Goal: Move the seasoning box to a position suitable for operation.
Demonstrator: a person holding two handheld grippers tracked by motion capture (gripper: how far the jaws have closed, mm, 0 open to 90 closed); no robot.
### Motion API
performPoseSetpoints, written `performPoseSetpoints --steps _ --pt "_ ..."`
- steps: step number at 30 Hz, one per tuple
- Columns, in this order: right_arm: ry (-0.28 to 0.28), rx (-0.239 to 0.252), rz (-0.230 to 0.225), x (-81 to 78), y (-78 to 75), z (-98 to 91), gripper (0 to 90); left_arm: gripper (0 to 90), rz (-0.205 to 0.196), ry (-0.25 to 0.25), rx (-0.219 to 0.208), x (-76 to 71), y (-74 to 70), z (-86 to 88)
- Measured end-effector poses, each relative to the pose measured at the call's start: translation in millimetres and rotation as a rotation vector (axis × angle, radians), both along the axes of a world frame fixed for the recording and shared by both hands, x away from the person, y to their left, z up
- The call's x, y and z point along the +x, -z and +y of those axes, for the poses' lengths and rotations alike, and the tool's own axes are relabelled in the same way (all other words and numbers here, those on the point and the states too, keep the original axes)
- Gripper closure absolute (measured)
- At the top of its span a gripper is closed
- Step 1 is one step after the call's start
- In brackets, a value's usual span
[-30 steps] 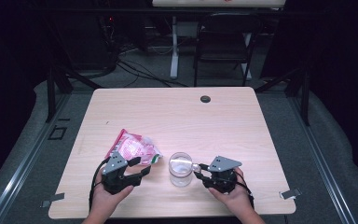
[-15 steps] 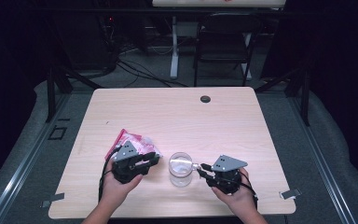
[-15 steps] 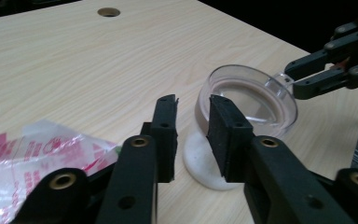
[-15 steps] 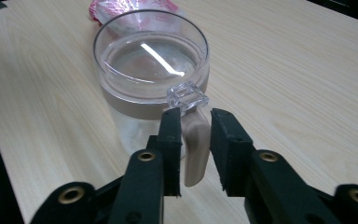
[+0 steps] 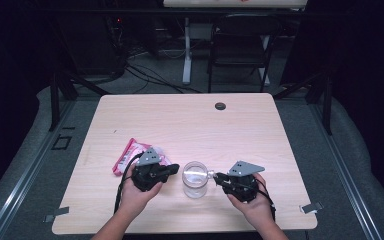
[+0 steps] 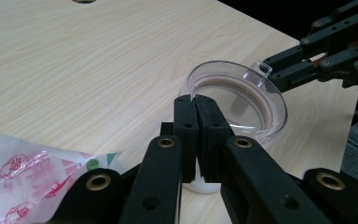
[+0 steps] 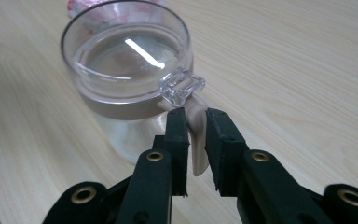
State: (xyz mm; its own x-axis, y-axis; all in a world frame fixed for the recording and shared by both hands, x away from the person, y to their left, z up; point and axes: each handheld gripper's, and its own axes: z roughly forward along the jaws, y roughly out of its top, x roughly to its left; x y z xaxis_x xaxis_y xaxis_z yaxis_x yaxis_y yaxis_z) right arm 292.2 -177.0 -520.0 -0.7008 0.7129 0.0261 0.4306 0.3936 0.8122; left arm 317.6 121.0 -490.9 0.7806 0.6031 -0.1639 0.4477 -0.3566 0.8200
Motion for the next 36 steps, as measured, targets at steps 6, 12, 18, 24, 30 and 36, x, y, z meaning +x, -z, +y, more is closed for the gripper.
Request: performPoseSetpoints --steps 6,12,18,24,30,36 --pt "0.061 0.043 -0.014 -0.2 -6.5 -4.2 71.0 89.5 0.006 0.007 -0.005 0.0 0.0 0.0" --pt "0.082 0.041 -0.015 -2.1 -20.5 3.6 74.8 89.9 0.013 0.013 0.007 -2.4 2.6 1.5" --pt "0.104 0.049 -0.025 -0.6 -25.2 16.7 85.7 90.0 0.03 0.009 0.016 -4.2 7.9 0.8" --pt "0.113 0.046 -0.03 2.2 -27.4 22.1 90.0 89.9 0.032 0.024 0.04 -6.5 11.5 -1.0" --pt "0.115 0.031 -0.022 3.7 -24.6 22.5 90.0 90.0 0.042 0.034 0.051 -7.8 16.7 -3.3" --pt "0.115 0.039 -0.024 3.2 -23.7 21.5 90.0 90.0 0.065 0.048 0.073 -7.1 21.5 -5.7"
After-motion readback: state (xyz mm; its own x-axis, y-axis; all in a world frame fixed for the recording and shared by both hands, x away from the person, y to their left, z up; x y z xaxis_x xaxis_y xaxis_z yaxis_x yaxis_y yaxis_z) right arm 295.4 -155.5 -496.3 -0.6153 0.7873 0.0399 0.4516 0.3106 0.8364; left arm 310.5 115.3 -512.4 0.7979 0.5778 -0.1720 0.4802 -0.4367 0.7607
